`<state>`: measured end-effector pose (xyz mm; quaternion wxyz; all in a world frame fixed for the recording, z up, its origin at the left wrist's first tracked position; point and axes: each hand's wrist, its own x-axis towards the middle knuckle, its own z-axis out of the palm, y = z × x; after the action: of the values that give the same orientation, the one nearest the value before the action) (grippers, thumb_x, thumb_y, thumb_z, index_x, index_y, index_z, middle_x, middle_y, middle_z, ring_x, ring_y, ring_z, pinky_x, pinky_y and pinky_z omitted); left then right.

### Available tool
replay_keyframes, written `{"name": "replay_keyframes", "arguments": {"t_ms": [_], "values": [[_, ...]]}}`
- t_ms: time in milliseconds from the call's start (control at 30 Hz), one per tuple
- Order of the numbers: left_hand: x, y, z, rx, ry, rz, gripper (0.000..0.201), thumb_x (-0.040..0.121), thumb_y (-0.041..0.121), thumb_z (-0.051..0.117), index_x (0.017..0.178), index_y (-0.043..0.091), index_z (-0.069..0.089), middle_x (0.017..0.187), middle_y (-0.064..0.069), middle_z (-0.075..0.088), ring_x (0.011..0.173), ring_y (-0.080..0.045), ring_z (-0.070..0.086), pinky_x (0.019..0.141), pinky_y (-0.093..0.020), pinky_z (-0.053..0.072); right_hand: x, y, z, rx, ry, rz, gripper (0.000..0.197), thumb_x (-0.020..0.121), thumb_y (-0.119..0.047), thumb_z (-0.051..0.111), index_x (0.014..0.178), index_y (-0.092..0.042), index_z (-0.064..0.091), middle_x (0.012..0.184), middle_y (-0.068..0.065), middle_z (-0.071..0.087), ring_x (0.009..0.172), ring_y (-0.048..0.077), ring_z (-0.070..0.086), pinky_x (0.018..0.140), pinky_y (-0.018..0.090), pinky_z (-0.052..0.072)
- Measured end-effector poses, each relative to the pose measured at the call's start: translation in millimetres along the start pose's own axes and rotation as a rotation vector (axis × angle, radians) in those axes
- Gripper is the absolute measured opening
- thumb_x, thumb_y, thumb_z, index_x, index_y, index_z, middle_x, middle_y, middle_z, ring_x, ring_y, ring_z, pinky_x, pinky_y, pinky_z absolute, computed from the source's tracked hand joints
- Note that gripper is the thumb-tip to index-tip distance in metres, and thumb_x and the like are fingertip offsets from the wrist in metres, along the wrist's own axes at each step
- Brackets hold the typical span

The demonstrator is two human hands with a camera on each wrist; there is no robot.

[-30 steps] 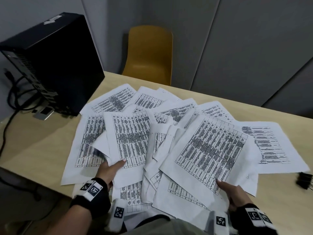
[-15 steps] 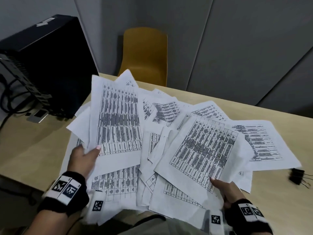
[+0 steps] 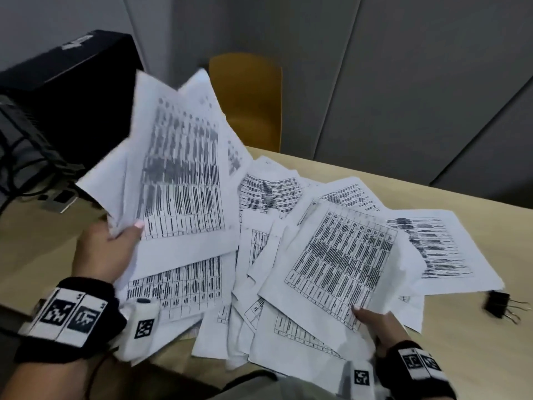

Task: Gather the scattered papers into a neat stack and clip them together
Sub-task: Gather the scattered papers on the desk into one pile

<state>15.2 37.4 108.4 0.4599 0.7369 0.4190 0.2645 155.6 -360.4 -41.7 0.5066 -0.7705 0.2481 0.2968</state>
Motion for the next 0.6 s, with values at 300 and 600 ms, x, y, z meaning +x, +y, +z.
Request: {"name": "replay_keyframes", "arguments": {"t_ms": [300, 600], "values": [[0, 30, 15, -0.341, -0.073, 0.014, 0.015, 0.082, 0.016, 0.067, 0.096, 0.011, 0.066, 0.082, 0.013, 0.069, 0.08, -0.001, 0.065, 0.075, -0.019, 0.052, 0, -4, 1, 0.016, 0.019, 0.003, 0.038, 0.079, -0.026, 0.073, 0.065, -0.002, 0.046, 0.031, -0.003, 0.023, 0.024, 0.01, 0.019, 0.043, 0.017, 0.023], [-56, 8, 97, -0.148, -0.478, -0.485, 0.071, 0.088, 0.016, 0.059, 0.145, 0.006, 0.017, 0.153, -0.017, 0.022, 0.137, -0.036, 0.029, 0.111, -0.048, 0.023, 6, 2, 3, 0.062, 0.006, -0.037, 0.034, 0.074, -0.023, 0.076, 0.083, 0.0, 0.054, 0.051, 0.011, 0.059, 0.041, 0.015, 0.053, 0.043, 0.018, 0.037]]}}
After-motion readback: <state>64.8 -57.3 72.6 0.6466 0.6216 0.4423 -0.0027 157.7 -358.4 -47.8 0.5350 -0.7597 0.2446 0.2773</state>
